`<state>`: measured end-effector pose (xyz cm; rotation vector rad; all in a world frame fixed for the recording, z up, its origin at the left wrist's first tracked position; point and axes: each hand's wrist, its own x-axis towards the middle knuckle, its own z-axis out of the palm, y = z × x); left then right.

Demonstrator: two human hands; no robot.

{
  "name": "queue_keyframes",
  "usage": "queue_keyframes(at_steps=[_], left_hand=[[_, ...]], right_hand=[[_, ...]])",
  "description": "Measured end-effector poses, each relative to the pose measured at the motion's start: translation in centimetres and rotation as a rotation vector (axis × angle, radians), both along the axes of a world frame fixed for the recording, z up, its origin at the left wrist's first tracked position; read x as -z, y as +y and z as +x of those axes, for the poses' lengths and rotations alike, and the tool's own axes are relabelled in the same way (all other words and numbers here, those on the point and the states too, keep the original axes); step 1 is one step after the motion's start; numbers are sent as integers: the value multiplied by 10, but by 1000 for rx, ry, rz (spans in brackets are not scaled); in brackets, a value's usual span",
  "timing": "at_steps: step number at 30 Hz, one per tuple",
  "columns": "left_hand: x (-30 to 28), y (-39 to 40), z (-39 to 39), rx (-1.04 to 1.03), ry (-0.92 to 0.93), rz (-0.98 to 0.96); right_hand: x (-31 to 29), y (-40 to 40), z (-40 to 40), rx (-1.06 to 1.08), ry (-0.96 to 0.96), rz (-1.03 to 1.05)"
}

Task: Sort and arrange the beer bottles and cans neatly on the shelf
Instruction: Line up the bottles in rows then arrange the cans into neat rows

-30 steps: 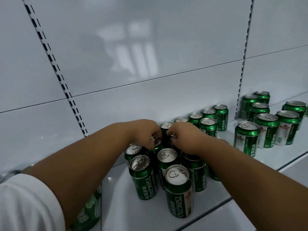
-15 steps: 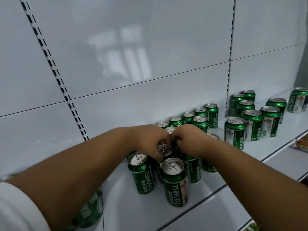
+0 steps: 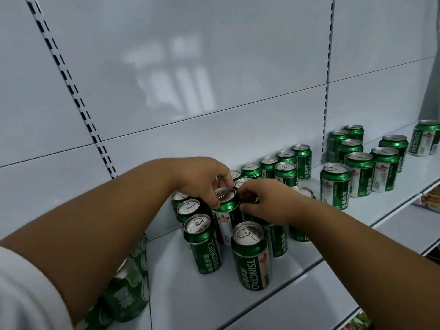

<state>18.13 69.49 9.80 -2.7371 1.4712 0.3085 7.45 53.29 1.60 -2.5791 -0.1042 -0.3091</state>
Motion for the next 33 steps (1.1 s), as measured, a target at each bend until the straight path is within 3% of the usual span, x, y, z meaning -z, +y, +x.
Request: queue_keyframes(at_steps=[5,18,26,33], left_hand=[[-7,-4,-5,21,28,9],[31,-6,-10,141,-93,115],[38,-10,-10,115,-77,104],[40,-10,-16,75,-176,97]], right_hand=[[-5,-4,4,-39,87,64],[-3,3,10,6,144,-200],[1,0,-5,60,73,-193],[15,-3,-17,121,-42,-124]])
